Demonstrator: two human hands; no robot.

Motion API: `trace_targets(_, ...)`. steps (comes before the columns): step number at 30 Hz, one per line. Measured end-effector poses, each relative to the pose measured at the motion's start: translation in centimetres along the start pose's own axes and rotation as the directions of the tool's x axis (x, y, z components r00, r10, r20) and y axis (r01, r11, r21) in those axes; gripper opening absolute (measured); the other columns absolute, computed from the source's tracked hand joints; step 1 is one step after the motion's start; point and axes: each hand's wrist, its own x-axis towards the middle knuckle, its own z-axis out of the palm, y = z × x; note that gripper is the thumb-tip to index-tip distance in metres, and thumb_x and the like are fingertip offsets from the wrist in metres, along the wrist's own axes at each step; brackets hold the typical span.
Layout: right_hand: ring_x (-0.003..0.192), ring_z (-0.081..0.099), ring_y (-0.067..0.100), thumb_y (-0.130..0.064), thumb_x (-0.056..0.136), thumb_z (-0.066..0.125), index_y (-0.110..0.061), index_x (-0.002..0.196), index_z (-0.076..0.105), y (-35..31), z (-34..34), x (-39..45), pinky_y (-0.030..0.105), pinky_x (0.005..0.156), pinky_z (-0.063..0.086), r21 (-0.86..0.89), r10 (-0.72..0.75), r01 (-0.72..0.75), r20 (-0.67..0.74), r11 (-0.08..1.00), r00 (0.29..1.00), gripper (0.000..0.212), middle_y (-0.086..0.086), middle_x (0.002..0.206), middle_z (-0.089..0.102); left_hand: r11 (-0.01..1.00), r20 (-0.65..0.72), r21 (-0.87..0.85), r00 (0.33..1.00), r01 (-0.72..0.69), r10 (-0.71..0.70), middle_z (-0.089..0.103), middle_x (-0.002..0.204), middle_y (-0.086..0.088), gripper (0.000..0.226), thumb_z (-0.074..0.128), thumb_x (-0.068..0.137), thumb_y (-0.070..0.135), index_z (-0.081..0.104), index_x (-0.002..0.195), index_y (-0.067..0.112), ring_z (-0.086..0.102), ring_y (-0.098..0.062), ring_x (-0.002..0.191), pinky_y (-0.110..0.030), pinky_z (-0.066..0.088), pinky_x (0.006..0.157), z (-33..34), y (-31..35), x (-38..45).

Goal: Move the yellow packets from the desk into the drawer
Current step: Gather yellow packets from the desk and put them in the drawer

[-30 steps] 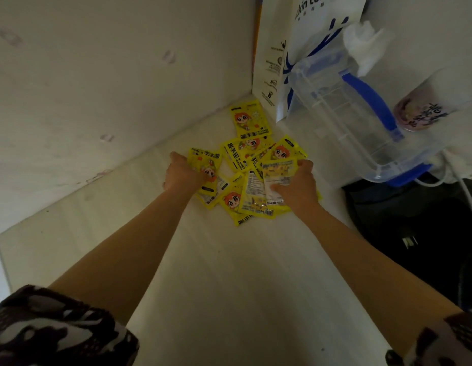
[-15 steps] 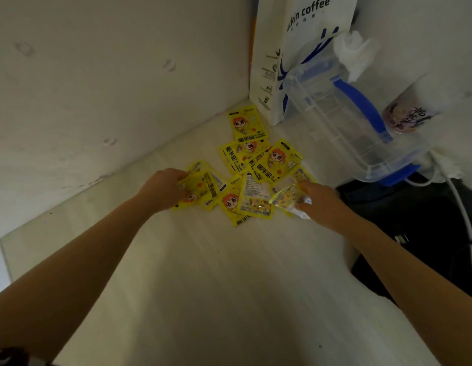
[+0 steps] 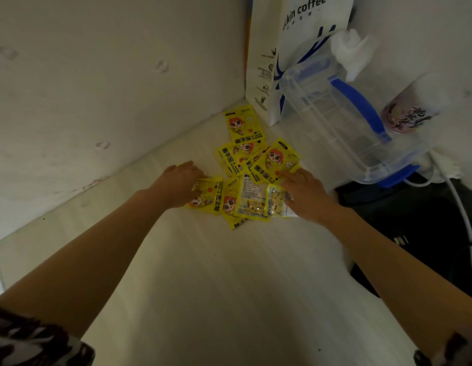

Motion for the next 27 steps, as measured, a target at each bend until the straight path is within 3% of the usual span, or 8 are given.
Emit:
trace_targets(2,0.142,0.016,0.032,-0.025,0.097,0.045,-0.020,0.139,0.042,-0.1,0.6,-0.5,0.047,0.111,0.024,0.031,0.019,-0.017,-0.050,0.999,0.999,0.043,0.000,0.156,0.025,0.998,-0.047,-0.024,0.997,0.057,-0.058,0.053,0.127,-0.005,0.048,0.061,0.087,0.033,0.051,0.131,0.016,0.048,-0.025,0.125,-0.038,0.034,0.104,0.1,0.0,-0.7)
trace_targets(5,0.131,0.029,0.028,-0.028,0.094,0.047,-0.020,0.126,0.052,-0.1,0.6,-1.3,0.042,0.106,0.026,0.011,0.073,-0.072,-0.116,0.997,0.991,0.034,0.010,0.130,0.043,0.991,-0.097,-0.078,0.988,0.110,-0.117,0.054,0.117,-0.007,0.047,0.063,0.086,0.035,0.052,0.127,0.015,0.054,-0.028,0.113,-0.039,0.039,0.096,0.4,0.0,-2.0)
trace_targets(11,0.108,0.052,0.026,-0.035,0.094,0.047,-0.023,0.118,0.048,0.1,0.3,-3.0,0.044,0.097,0.036,0.036,0.139,-0.137,-0.046,0.990,0.989,0.028,0.006,0.115,0.044,0.942,-0.108,-0.242,0.959,0.231,-0.263,0.055,0.113,-0.009,0.046,0.066,0.085,0.034,0.053,0.125,0.015,0.057,-0.031,0.107,-0.040,0.047,0.084,1.0,0.3,-4.3)
trace_targets(14,0.100,0.054,0.032,-0.032,0.094,0.050,-0.016,0.124,0.047,0.2,0.4,-3.8,0.039,0.089,0.047,0.204,0.172,-0.172,0.019,0.964,0.985,0.034,0.013,0.117,0.040,0.882,-0.066,-0.346,0.930,0.319,-0.362,0.062,0.111,-0.011,0.045,0.069,0.083,0.034,0.055,0.122,0.017,0.059,-0.032,0.099,-0.036,0.046,0.078,1.4,0.3,-5.5)
trace_targets(17,0.108,0.054,0.035,-0.028,0.094,0.054,-0.009,0.129,0.046,0.2,0.9,-4.6,0.032,0.086,0.042,0.407,0.195,-0.194,0.040,0.893,0.980,0.041,0.018,0.122,0.049,0.813,-0.055,-0.458,0.901,0.361,-0.431,0.065,0.097,-0.012,0.031,0.071,0.081,0.032,0.058,0.104,0.016,0.058,-0.030,0.085,-0.031,0.043,0.069,2.0,0.6,-6.7)
trace_targets(20,0.116,0.055,0.034,-0.027,0.091,0.060,-0.007,0.127,0.051,0.2,1.7,-5.2,0.038,0.093,0.044,0.617,0.276,-0.233,0.027,0.751,0.961,0.041,0.014,0.125,0.058,0.712,-0.040,-0.597,0.872,0.370,-0.487,0.063,0.081,-0.010,0.025,0.074,0.078,0.028,0.058,0.088,0.011,0.060,-0.031,0.079,-0.032,0.043,0.064,2.6,1.0,-7.8)
trace_targets(24,0.099,0.066,0.030,-0.018,0.088,0.065,-0.014,0.105,0.061,-0.3,1.9,-5.5,0.048,0.088,0.054,0.884,0.423,-0.237,0.049,0.404,0.905,0.018,0.010,0.107,0.068,0.498,0.000,-0.805,0.840,0.322,-0.543,0.062,0.075,-0.009,0.022,0.078,0.075,0.021,0.061,0.082,0.010,0.058,-0.025,0.067,-0.035,0.048,0.061,2.8,1.9,-8.6)
trace_targets(27,0.091,0.065,0.025,-0.012,0.091,0.061,-0.008,0.108,0.060,-1.1,1.1,-5.5,0.036,0.077,0.053,0.950,0.516,-0.201,0.051,0.240,0.855,0.018,0.010,0.105,0.066,0.324,0.011,-0.915,0.818,0.240,-0.575,0.068,0.080,-0.008,0.016,0.078,0.076,0.019,0.064,0.083,0.016,0.064,-0.021,0.068,-0.033,0.052,0.061,2.4,3.1,-8.5)
